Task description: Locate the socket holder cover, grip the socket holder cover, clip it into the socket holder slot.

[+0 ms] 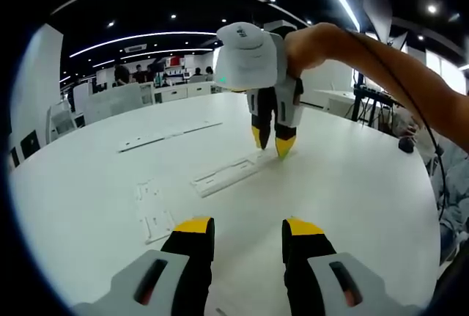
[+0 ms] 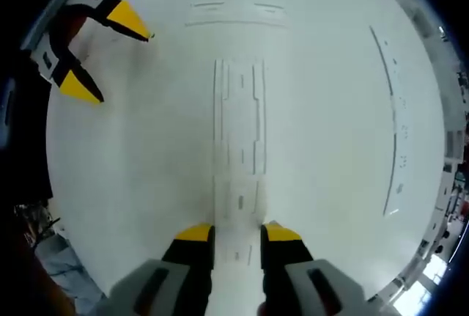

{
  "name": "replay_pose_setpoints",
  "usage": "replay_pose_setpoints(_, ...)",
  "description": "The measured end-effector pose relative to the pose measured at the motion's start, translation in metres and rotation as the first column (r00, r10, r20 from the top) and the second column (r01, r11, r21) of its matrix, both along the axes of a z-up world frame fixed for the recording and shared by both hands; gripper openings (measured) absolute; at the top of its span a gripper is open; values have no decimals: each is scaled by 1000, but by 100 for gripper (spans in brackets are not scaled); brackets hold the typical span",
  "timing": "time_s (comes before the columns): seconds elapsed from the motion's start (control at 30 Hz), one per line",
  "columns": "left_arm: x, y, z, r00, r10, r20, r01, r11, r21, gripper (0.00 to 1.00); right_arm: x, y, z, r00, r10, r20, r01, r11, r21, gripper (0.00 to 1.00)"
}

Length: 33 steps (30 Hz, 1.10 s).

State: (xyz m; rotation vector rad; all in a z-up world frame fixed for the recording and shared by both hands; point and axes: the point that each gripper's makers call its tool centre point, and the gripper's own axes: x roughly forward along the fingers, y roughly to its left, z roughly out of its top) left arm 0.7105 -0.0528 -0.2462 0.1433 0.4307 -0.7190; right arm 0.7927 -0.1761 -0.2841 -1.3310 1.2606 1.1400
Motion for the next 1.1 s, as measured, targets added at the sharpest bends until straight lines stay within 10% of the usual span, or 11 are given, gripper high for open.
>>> replay_pose_setpoints(1.1, 7, 5, 3, 1000, 9, -1, -9, 1000, -2, 37, -8, 2, -2, 1000, -1, -20, 3, 992, 129, 28)
